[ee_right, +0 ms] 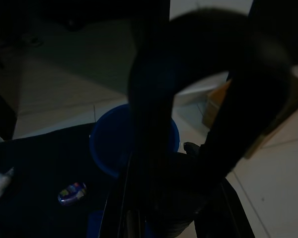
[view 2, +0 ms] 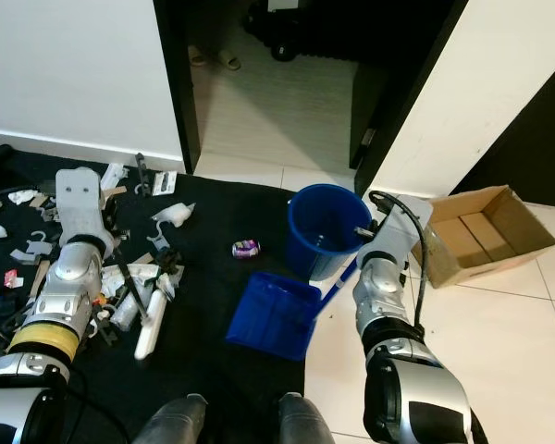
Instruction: Sweep floor
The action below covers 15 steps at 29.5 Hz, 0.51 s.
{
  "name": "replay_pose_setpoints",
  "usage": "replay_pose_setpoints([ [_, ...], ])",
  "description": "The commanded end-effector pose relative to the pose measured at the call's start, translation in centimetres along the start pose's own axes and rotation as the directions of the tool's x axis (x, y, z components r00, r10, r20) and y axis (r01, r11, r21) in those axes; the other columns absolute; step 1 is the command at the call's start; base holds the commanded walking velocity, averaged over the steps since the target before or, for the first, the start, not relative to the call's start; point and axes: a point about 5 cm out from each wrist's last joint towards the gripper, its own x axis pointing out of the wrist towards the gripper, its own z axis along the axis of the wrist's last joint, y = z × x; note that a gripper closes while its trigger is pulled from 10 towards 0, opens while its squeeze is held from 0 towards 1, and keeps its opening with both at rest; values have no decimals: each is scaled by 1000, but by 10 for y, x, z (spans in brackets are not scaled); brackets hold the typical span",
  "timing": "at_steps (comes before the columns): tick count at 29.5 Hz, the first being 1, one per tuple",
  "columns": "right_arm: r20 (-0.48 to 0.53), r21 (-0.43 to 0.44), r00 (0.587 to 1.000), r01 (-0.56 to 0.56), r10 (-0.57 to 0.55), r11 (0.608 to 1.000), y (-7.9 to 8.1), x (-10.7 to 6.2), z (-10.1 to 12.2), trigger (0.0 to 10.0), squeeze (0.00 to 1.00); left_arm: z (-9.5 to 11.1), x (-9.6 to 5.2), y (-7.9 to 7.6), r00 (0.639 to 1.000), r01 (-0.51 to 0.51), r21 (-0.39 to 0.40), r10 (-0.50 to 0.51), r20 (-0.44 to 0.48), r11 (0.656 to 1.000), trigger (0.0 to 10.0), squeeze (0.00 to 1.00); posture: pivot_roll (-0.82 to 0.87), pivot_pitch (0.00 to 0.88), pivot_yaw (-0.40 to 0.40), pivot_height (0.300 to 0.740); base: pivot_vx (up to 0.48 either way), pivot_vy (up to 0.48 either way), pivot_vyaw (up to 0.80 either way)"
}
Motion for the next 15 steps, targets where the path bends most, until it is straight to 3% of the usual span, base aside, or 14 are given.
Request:
replay_pose_setpoints([
  [1, 47, -9, 998, -41, 42, 999, 5, 4, 12, 10000, 0, 3, 0, -5, 1000, 8, 36, -9, 22, 999, 10000, 0, 100, 9, -64, 740, 0, 0, 0],
  [7, 37, -26, 988, -152, 153, 988, 18, 3, 12, 10000, 0, 10, 0, 1, 998, -34, 31, 32, 60, 999, 10000, 0, 109, 17, -78, 740, 0, 0, 0],
  [11, -26, -21, 978, -206, 206, 978, 24, 0, 1, 10000, 0, 12, 0, 2, 997, -64, 11, 63, 50, 998, 10000, 0, 116, 24, -79, 740, 0, 0, 0],
  [15, -68, -72, 966, -256, 251, 964, 27, -5, -10, 10000, 0, 11, -2, 7, 993, -103, -3, 103, 49, 995, 10000, 0, 126, 31, -77, 740, 0, 0, 0],
])
